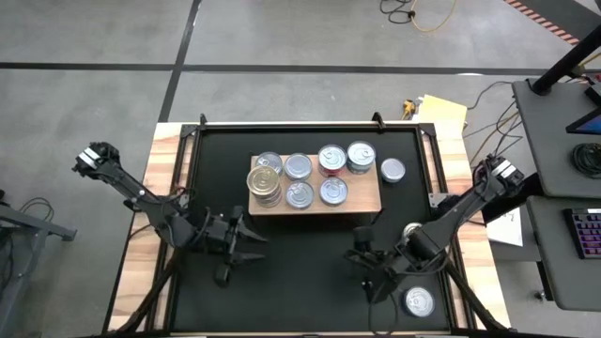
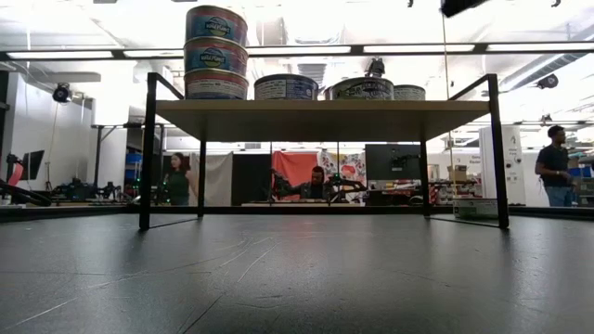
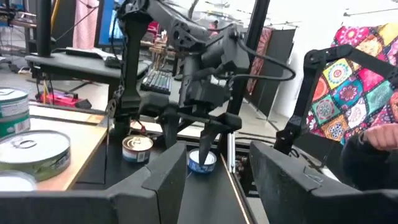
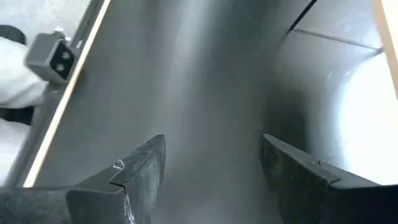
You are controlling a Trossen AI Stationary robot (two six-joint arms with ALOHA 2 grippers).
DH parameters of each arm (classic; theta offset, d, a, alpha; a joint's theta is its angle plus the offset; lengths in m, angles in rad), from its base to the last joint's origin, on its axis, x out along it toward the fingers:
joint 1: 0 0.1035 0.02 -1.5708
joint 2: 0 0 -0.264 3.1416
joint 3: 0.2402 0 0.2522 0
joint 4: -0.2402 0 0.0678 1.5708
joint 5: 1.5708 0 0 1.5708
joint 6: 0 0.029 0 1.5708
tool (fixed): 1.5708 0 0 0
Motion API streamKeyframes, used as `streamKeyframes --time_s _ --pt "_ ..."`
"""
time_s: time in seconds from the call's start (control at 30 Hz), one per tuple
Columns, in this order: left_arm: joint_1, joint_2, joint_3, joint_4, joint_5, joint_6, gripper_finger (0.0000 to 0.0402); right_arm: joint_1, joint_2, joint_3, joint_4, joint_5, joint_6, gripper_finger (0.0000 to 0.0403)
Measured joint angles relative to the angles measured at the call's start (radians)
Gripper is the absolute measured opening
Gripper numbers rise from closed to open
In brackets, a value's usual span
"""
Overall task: Stack canned seafood by type on shelf
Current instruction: Stack the green tuna can on the green tuna can
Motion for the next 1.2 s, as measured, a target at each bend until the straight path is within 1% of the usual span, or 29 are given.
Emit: streamKeyframes --time_s 0.1,0.23,0.33,0.53,0.6,0.7,0.8,0.97,1.1,1.2 --pt "0.000 0.052 0.049 -0.006 0.000 0.018 0.0162 0.021 -0.029 -0.037 0.001 0.001 0.065 0.0249" --pt "0.000 0.118 0.117 -0.057 0.000 0.147 0.0162 0.041 -0.066 -0.103 0.004 0.009 0.144 0.0254" --pt "-0.002 0.170 0.178 -0.121 0.001 0.107 0.0162 0.050 -0.099 -0.154 0.006 0.009 0.226 0.0256" --pt "-0.002 0.232 0.321 -0.307 0.000 0.009 0.0162 0.072 -0.174 -0.224 -0.015 0.002 0.461 0.0243" --pt "-0.002 0.252 0.352 -0.352 -0.002 0.002 0.0162 0.089 -0.200 -0.226 -0.065 0.000 0.554 0.0238" --pt "-0.002 0.270 0.374 -0.361 -0.003 0.021 0.0162 0.111 -0.228 -0.219 -0.144 0.005 0.685 0.0229" --pt "-0.002 0.277 0.373 -0.390 -0.010 0.021 0.0162 0.115 -0.241 -0.197 -0.244 0.012 0.813 0.0221" --pt "-0.002 0.273 0.358 -0.414 -0.067 0.018 0.0162 0.115 -0.238 -0.153 -0.456 0.006 1.013 0.0207" --pt "-0.002 0.269 0.356 -0.455 -0.072 0.018 0.0162 0.114 -0.234 -0.145 -0.616 -0.049 1.149 0.0191" --pt "-0.002 0.269 0.352 -0.464 -0.072 0.020 0.0162 0.114 -0.234 -0.157 -0.670 -0.078 1.189 0.0175"
